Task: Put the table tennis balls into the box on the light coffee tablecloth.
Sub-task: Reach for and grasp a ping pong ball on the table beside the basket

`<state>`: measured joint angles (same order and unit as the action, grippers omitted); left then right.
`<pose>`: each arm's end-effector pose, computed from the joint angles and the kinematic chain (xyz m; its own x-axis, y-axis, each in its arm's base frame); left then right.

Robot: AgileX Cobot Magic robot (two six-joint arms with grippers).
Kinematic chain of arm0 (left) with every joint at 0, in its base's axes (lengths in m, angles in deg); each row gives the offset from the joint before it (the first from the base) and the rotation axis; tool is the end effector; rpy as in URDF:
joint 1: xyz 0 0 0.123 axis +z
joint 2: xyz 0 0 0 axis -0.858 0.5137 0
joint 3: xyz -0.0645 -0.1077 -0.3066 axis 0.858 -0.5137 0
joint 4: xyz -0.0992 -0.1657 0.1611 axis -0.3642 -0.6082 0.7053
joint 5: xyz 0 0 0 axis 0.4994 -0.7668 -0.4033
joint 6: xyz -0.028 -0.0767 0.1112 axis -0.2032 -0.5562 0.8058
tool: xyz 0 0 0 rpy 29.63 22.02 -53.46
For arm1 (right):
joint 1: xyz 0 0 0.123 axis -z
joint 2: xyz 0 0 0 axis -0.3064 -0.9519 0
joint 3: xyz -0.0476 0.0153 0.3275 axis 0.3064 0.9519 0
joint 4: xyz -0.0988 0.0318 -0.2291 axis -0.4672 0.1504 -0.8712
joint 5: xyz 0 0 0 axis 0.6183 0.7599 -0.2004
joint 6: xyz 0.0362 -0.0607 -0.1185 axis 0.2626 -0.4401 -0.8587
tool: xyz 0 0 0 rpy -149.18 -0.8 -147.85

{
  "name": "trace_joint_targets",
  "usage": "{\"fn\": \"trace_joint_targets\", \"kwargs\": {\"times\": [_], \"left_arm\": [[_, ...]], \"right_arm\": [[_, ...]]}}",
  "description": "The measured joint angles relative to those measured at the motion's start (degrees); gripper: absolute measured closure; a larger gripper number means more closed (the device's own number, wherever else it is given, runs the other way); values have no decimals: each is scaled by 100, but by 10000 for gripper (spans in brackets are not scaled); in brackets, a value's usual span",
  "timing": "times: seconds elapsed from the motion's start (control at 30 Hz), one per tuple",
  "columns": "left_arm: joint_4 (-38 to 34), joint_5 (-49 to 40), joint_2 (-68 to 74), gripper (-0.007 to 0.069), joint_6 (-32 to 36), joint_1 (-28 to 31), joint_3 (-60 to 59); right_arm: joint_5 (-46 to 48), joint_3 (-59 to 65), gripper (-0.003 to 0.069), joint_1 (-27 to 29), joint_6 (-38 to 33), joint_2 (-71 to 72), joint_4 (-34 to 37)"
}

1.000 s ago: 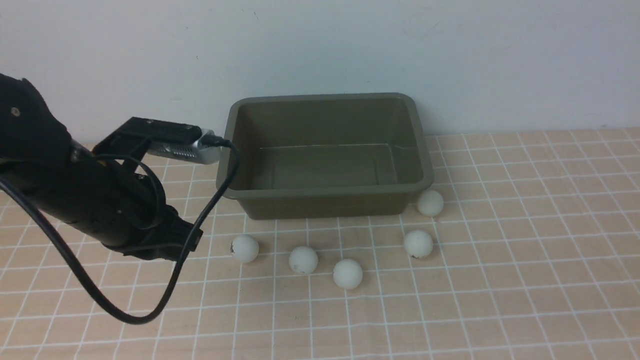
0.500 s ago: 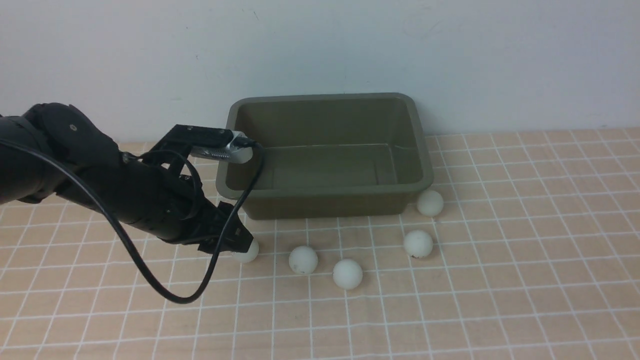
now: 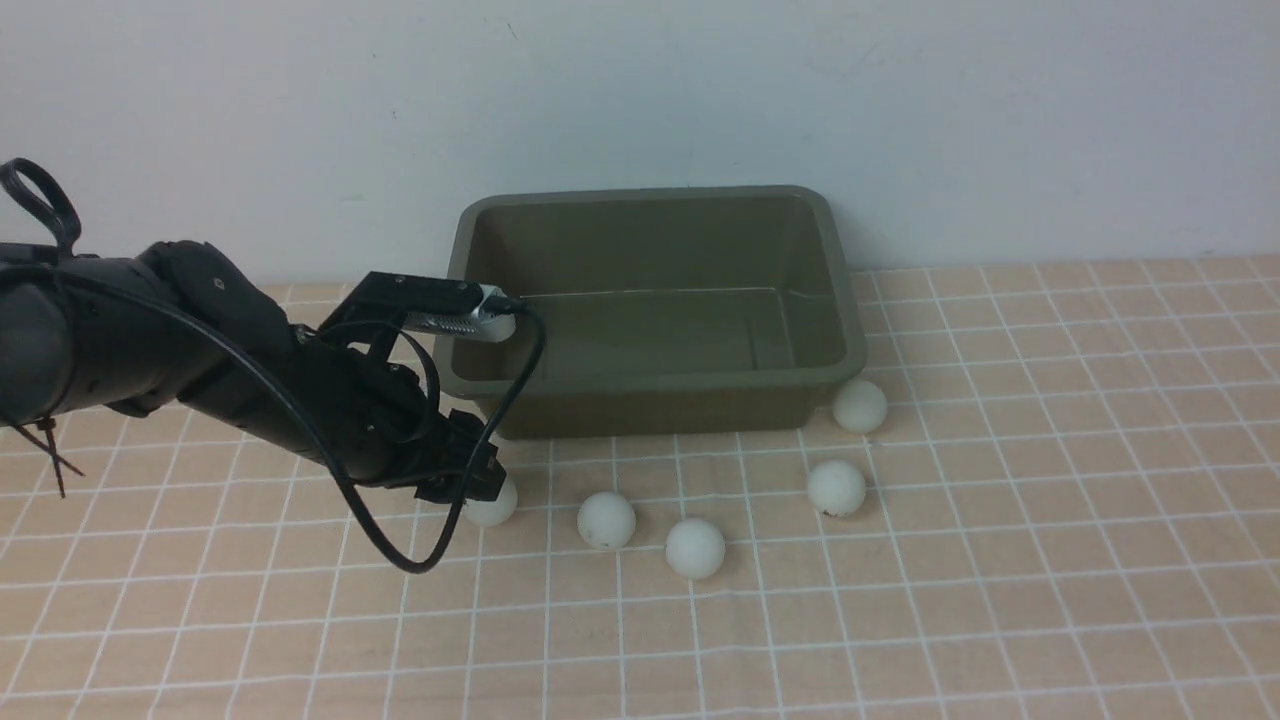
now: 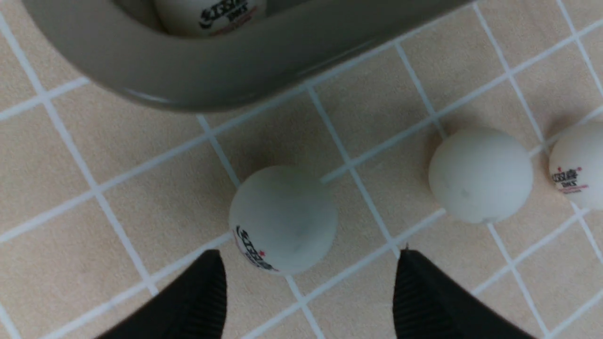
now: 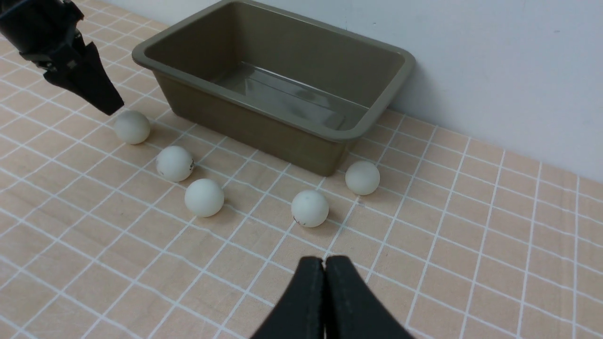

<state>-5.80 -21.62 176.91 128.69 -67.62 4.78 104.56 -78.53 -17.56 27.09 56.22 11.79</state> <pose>0.3689 -0.1045 0.1875 -0.8420 0.2369 -0.4847 0.3972 0.8801 -0.2599 0.0463 0.0604 0.2944 -0.3341 -0.2438 -0.9105 -0.4966 0.8665 -0.0498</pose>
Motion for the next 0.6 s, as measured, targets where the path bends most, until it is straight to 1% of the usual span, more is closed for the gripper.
{"fn": "trace_joint_targets", "kwargs": {"times": [0.23,0.43,0.6], "left_arm": [[-18,266,267,228,97,-84,77],[-20,611,560,228,319,-450,77],[-25,863,649,244,326,-483,77]], "right_arm": [[-10,0,671,0,0,0,6],[-10,0,671,0,0,0,6],[-10,0,671,0,0,0,6]]}}
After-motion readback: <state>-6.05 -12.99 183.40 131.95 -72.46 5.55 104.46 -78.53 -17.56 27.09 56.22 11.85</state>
